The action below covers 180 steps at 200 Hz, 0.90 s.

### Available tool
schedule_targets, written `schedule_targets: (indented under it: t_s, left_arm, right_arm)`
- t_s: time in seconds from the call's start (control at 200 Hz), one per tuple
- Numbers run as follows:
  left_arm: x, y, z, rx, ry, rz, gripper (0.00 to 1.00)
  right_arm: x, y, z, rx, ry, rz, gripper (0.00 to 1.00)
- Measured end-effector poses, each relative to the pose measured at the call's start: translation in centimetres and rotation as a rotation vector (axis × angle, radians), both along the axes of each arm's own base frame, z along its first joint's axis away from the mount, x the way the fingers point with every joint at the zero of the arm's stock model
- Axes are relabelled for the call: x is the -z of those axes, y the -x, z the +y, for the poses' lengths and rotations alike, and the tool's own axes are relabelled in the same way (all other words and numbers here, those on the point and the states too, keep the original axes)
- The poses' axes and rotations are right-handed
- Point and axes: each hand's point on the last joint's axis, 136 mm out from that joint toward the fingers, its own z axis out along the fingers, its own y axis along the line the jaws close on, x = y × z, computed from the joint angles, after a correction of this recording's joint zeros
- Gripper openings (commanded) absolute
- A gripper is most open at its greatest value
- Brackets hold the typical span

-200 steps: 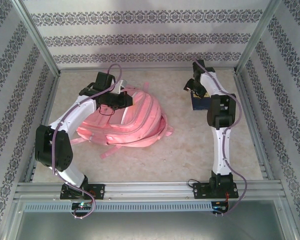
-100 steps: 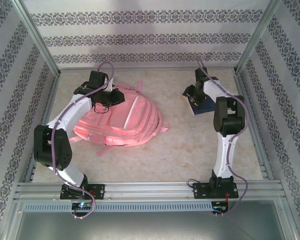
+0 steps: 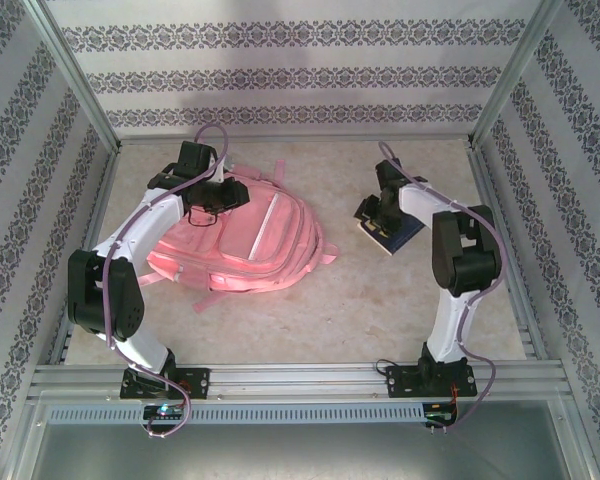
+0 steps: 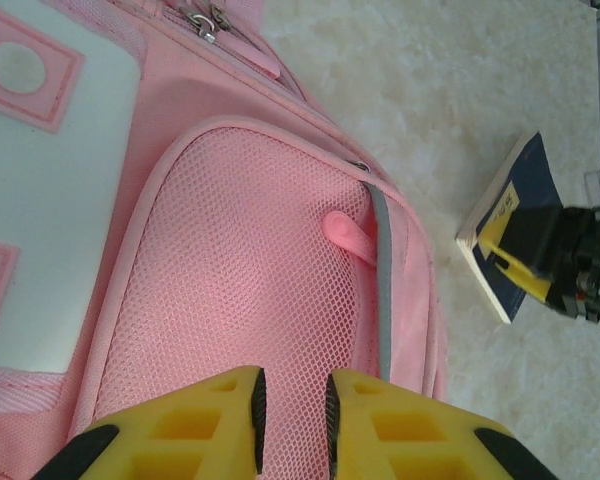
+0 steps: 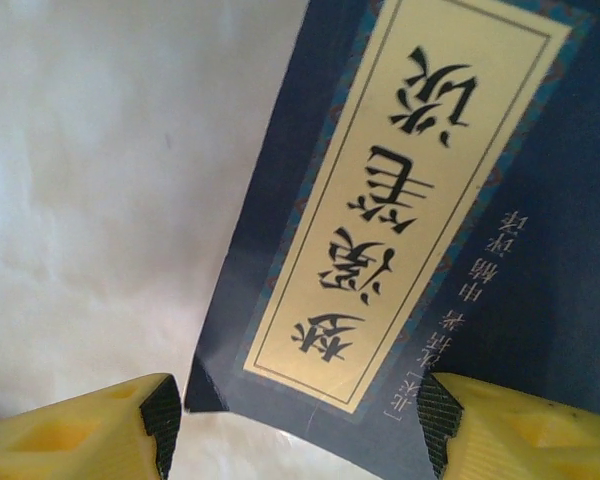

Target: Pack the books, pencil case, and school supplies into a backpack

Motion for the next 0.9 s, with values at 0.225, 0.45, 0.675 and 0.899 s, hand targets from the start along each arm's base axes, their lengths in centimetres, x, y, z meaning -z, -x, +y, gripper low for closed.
schedule_targets:
  t_s: [0.225, 0.45, 0.675, 0.899]
  left_arm:
    - [0.0, 0.1, -0.4, 0.01, 0.0, -0.001, 0.34]
    - [-2.8, -0.2, -7.3, 0.157, 0.013, -0.06, 0.5]
    - [-2.5, -1.6, -20.2, 0.379, 0.025, -0.092, 0.57]
    - [6.6, -0.2, -27.5, 0.499, 0.032, 0.076, 0.59]
  right_arm:
    - [0.0, 5.9, 3.3, -0.044, -0.054, -0.011, 0.65]
    - [-2.5, 10.7, 3.6, -0.04, -0.11, -0.031, 0.7]
    - [-10.0, 8.1, -1.3, 0.127, -0.114, -0.309, 0.69]
    - [-6.8, 9.0, -6.7, 0.314, -0.085, -0.284, 0.69]
